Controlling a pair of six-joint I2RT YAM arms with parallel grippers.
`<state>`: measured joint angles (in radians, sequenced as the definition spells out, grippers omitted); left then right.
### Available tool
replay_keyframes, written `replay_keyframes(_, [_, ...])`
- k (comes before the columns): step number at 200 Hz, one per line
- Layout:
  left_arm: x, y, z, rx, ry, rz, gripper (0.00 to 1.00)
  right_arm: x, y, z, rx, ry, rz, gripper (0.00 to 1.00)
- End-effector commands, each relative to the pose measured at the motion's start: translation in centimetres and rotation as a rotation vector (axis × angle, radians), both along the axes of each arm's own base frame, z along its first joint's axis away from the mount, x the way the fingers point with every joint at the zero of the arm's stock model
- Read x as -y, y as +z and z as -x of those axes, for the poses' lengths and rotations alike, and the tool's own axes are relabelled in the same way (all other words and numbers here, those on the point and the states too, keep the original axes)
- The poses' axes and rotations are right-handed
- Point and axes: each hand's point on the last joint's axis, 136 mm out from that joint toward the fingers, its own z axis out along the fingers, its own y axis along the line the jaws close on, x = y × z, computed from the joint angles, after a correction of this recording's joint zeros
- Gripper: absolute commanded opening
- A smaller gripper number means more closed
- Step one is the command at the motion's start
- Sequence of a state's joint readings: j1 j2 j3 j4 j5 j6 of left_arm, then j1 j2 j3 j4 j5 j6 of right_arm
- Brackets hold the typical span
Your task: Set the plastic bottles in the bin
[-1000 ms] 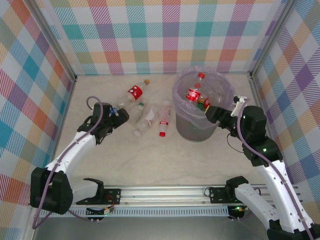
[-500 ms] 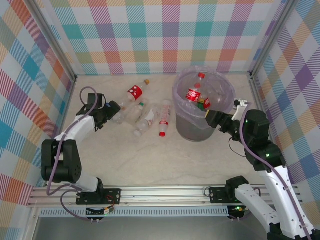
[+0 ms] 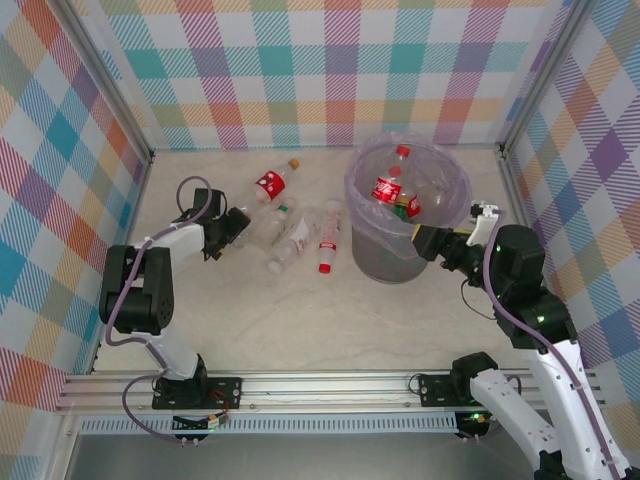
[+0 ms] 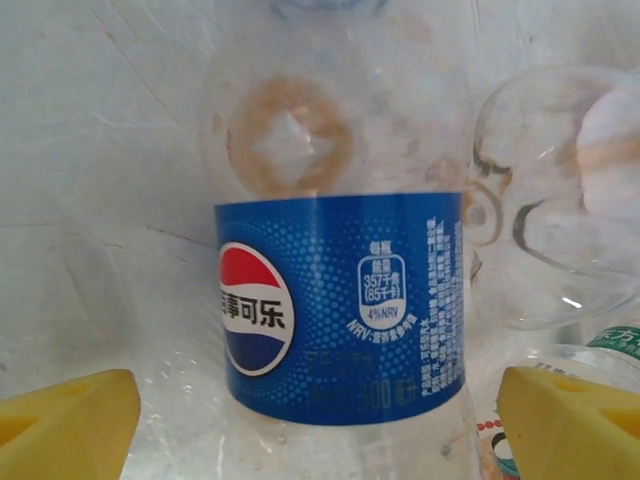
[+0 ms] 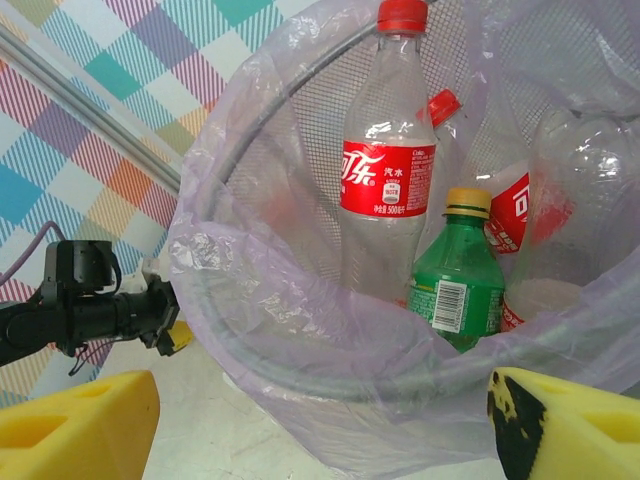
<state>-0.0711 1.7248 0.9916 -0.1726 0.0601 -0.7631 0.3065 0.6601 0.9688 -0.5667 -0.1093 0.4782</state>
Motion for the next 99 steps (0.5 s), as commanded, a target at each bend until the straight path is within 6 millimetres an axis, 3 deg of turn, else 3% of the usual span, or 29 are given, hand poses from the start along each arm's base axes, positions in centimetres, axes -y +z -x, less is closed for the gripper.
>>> replay_keyframes(1, [0.2, -1.4, 0.7, -0.021, 0.021, 0.014, 0.86, -0.2, 1.0, -0.1, 0.027, 0.02, 0.002, 0.86])
replay_keyframes(34, [-1.0, -0.2, 1.9, 0.004, 0.026, -0.058, 0.73, 0.0, 0.9, -0.1, 0.025, 0.006, 0.011, 0.86])
replay_keyframes(99, [-1.9, 0.8, 2.1, -0.024, -0.06, -0.171, 0.64, -0.5, 1.0, -0.3, 0.019, 0.021, -0.021, 0.86])
